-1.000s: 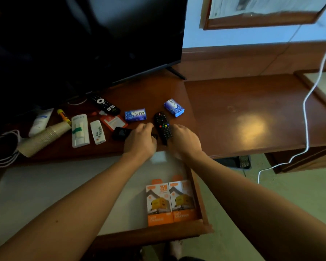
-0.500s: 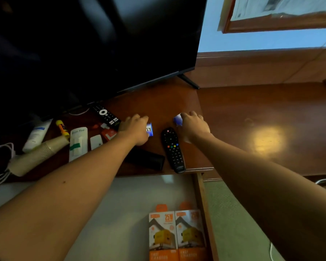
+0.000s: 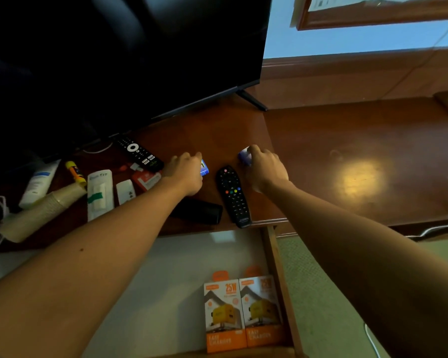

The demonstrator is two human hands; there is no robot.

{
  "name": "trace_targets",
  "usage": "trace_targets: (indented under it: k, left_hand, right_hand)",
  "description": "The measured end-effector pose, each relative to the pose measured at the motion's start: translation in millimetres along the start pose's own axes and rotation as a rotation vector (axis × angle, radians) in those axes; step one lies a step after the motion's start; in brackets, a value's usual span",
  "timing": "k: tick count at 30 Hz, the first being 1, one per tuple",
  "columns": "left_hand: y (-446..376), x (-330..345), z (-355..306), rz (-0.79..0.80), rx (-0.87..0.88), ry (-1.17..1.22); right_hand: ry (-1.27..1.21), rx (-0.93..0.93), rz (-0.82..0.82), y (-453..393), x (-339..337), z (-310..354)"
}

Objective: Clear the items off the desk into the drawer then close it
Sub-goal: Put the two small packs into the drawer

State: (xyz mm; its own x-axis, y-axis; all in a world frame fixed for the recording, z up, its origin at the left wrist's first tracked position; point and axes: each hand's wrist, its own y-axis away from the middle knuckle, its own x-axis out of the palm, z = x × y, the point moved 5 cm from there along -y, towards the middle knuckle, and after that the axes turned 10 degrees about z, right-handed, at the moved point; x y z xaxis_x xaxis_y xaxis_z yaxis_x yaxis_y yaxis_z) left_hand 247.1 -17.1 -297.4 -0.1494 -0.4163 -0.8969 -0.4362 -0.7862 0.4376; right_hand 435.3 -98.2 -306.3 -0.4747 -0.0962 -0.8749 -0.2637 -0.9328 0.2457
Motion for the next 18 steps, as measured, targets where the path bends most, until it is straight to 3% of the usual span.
trace_targets:
  k: [5,18]
  left_hand:
    - [35,-4,-19,-0.09,0.086,0.061]
    - [141,55,-45,-0.106,0.24,0.083]
  right_hand:
    - [-0.023,0.024,-0.072,48,-7,-7]
    - [-0.061,0.117,-0.101,186,38,5]
